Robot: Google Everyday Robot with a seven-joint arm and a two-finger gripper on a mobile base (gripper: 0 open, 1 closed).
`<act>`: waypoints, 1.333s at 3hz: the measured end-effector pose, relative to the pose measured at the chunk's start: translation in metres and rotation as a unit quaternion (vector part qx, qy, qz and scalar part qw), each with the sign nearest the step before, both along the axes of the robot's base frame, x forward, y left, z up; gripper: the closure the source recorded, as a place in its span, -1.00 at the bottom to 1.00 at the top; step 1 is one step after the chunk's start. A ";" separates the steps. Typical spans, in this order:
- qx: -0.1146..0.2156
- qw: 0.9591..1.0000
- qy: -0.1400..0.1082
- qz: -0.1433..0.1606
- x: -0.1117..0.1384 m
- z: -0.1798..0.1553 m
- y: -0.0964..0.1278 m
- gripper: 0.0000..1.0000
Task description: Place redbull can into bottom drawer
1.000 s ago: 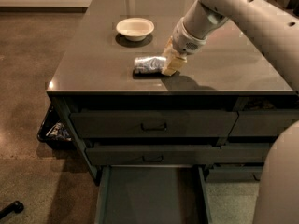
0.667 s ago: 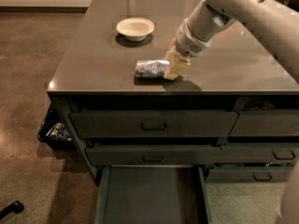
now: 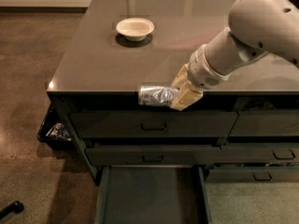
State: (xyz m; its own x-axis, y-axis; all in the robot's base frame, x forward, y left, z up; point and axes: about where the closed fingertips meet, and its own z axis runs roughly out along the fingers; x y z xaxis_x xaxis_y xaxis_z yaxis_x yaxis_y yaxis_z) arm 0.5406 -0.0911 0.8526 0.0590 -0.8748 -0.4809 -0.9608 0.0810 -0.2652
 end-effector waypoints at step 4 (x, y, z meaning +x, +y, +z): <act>0.026 0.999 0.034 -0.023 -0.051 -0.100 0.039 1.00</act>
Offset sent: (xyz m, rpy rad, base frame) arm -0.0103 -0.0006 -0.0061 0.0236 0.0117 -0.0335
